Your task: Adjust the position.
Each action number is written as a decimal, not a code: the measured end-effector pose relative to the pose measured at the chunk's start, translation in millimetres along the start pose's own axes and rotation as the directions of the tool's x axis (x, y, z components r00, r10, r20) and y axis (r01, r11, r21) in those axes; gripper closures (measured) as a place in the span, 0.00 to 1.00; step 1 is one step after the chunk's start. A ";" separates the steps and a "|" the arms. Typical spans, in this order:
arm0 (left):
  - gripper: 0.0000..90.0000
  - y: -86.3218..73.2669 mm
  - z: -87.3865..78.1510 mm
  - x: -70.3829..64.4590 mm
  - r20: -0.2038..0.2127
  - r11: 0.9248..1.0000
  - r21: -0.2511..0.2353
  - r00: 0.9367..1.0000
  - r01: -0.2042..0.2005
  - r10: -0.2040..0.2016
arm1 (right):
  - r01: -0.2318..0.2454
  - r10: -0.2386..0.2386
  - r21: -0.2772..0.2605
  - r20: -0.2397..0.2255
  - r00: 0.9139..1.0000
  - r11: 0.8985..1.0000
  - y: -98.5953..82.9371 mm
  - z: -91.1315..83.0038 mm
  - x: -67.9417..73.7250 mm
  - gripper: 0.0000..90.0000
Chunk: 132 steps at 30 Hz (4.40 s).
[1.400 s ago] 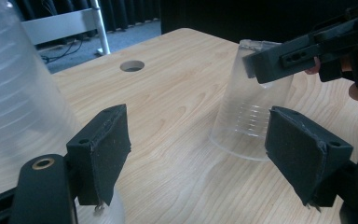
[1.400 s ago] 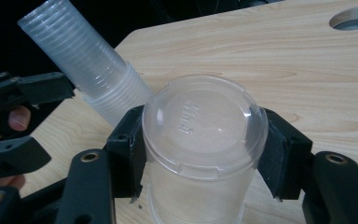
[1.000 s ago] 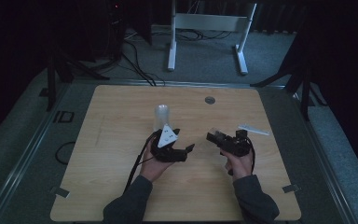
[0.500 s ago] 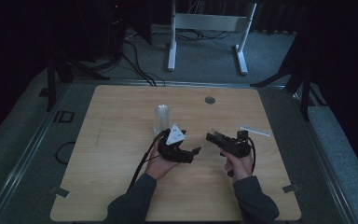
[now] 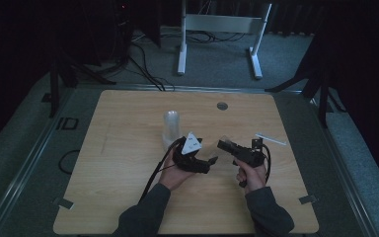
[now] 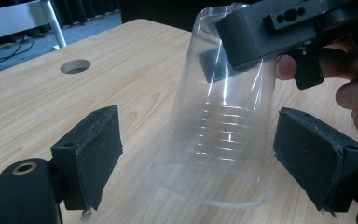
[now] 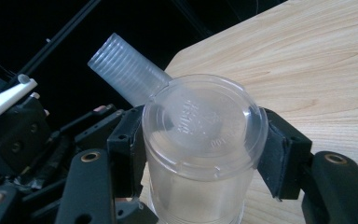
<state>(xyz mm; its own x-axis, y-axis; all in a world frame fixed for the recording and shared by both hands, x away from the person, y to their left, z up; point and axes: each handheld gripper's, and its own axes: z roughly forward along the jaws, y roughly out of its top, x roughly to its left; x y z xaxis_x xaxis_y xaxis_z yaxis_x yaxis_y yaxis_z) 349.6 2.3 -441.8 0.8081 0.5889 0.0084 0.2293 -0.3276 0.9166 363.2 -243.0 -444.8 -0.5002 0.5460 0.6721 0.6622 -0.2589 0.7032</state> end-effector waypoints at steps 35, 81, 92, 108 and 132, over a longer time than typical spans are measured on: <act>0.26 -7.5 22.9 -9.9 0.003 1.000 0.023 1.000 -0.006 0.006 | -0.138 0.136 -0.022 -0.070 0.988 0.990 -2.9 -1.4 -11.4 0.46; 0.33 -9.0 17.7 -2.9 -0.004 0.999 0.040 1.000 -0.023 0.024 | 0.050 -0.048 0.037 -0.051 0.998 0.998 2.2 -19.3 -12.9 0.26; 0.33 -9.6 12.7 3.4 -0.004 0.998 0.063 1.000 -0.031 0.031 | 0.177 -0.178 0.155 -0.010 0.984 0.972 7.7 -21.7 -12.1 0.21; 0.33 -7.0 2.2 9.5 0.007 0.997 0.066 0.999 -0.044 0.044 | 0.360 -0.403 0.321 0.075 0.912 0.876 14.2 -12.1 0.1 0.25; 0.33 -4.9 -2.7 12.1 0.034 0.993 0.094 0.997 -0.075 0.072 | 0.482 -0.626 0.521 0.134 0.768 0.704 21.9 0.5 15.1 0.27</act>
<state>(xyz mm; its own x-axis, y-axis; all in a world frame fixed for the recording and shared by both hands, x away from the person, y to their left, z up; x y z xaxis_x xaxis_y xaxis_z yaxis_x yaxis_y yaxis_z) 356.8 13.1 -445.1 0.8406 0.5382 0.0609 0.2181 -0.4392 0.8715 370.5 -240.1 -419.3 -0.7238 0.6885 0.0452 0.5158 0.4963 0.6983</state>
